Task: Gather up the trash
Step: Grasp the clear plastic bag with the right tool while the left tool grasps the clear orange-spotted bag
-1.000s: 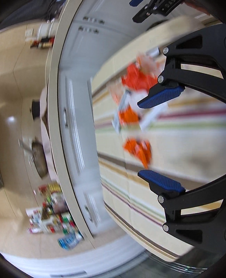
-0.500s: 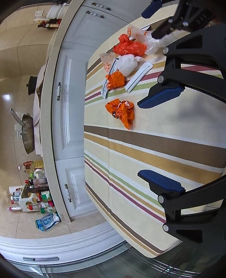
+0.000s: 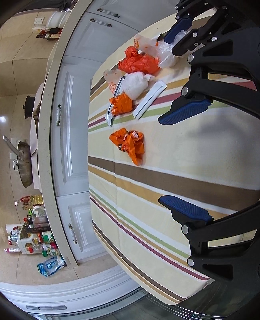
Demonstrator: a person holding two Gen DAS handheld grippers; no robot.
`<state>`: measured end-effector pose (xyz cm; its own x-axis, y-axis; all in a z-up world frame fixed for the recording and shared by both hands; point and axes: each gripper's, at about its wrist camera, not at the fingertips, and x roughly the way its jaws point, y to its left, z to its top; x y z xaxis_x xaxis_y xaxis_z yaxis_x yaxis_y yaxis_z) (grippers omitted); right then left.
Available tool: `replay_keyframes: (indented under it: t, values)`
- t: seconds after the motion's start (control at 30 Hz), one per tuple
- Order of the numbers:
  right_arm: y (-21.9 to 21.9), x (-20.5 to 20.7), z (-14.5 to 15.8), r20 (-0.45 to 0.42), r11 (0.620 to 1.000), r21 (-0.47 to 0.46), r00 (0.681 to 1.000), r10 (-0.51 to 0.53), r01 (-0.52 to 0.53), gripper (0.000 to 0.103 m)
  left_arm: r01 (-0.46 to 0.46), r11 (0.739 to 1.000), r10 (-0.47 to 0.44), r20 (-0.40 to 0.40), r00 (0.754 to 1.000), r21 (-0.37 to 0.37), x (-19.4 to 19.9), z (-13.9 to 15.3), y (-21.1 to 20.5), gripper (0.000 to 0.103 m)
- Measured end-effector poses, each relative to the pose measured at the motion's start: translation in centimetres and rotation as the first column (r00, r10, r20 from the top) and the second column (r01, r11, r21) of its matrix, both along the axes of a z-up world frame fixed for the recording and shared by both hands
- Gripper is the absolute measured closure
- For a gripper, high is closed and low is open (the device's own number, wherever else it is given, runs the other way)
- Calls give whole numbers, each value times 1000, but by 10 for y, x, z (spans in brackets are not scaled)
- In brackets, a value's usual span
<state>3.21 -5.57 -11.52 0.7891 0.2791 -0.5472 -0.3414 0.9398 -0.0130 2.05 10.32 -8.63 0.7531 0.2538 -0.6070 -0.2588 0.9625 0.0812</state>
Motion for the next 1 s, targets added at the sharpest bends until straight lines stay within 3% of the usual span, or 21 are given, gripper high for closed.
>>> replay_keyframes:
  t: [0.2,0.33,0.67,0.9,1.0]
  values:
    - [-17,-17,22,67,1000,20,998,5,-6,77,39,999,-39,1,999,9,7,1,-23,31]
    - [-42,-22,30,87,999,29,995,-46,44,77,90,996,-90,-2,996,11,14,2,-45,31]
    - [-124,-14,25,60,968,68,968,-244,240,77,222,974,-223,8,975,35,41,-3,-117,32]
    - [-169,-4,18,31,941,93,944,-329,325,77,273,960,-273,-3,962,64,67,-11,-152,32]
    - [-179,-1,15,20,936,100,940,-340,336,77,283,956,-283,-14,959,73,76,-15,-162,38]
